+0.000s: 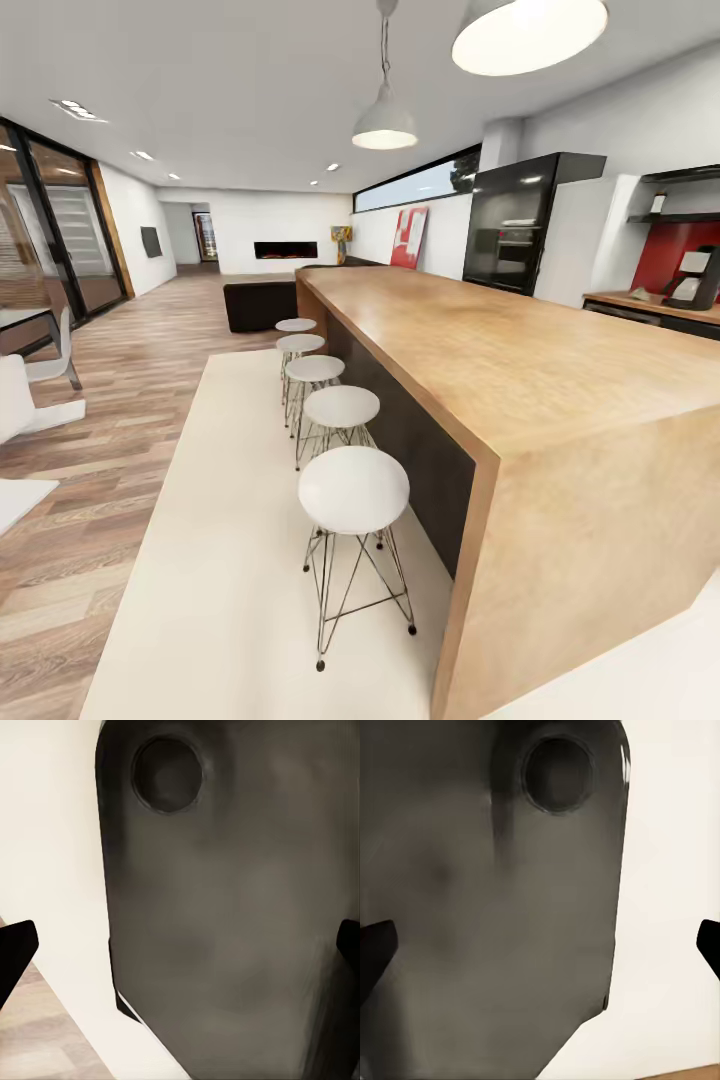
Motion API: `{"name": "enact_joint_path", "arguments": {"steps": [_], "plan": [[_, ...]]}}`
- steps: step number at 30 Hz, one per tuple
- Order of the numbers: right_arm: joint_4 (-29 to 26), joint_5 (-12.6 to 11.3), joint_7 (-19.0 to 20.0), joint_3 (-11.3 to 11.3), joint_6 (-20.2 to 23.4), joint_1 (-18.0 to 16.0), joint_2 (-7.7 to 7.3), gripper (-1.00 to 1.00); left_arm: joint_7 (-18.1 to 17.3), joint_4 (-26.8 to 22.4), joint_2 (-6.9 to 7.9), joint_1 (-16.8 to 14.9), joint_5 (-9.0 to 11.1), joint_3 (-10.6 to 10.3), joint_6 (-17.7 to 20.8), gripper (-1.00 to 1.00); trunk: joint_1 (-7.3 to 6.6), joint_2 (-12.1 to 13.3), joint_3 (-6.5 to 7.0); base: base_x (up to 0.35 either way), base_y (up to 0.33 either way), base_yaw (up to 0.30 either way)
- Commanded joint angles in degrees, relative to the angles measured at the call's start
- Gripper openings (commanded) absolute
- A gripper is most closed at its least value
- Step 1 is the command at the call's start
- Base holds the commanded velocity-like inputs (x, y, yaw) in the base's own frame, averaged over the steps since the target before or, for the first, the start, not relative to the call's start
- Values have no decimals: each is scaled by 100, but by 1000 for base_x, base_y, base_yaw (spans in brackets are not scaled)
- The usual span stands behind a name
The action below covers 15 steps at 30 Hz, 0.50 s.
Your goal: Set up a coffee station on the kitchen countertop: keep the coffee maker on the countertop, move the bottle of coffee from the kitchen shelf to the counter next to the coffee maker, place a paper coffee filter on top of the coffee maker, put the saucer next to the coffee maker with the coffee cup on the saucer, and place the electric kettle next to the coffee maker.
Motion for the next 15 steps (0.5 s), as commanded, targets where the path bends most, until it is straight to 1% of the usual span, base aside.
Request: {"name": "enact_joint_path", "arguments": {"steps": [1,3,6,10,11,15], "plan": [[-33,-1,-33,-1,-18,-34,33,100,-26,-33,-33,8,33,27,-18,100,0,-1,-3,0,0,0],[-99,-9,-46,-9,-14,-100,98,100,-26,-97,-39,8,18,5,-18,100,0,-1,-3,0,0,0],[-196,-4,13,-33,-108,-105,194,100,-23,-105,-36,13,9,-8,-26,100,0,-1,-3,0,0,-48],[-325,-17,32,-35,-138,-111,323,100,-22,-99,1,16,-9,9,-18,100,0,-1,-3,0,0,-268],[-358,-17,34,-37,-139,-113,355,100,-23,-98,-8,22,-25,13,-18,100,-22,39,15,0,0,-298],[-431,-17,35,-43,-140,-111,369,100,-19,-97,-29,25,-11,20,26,100,-109,199,87,0,0,-299]]}}
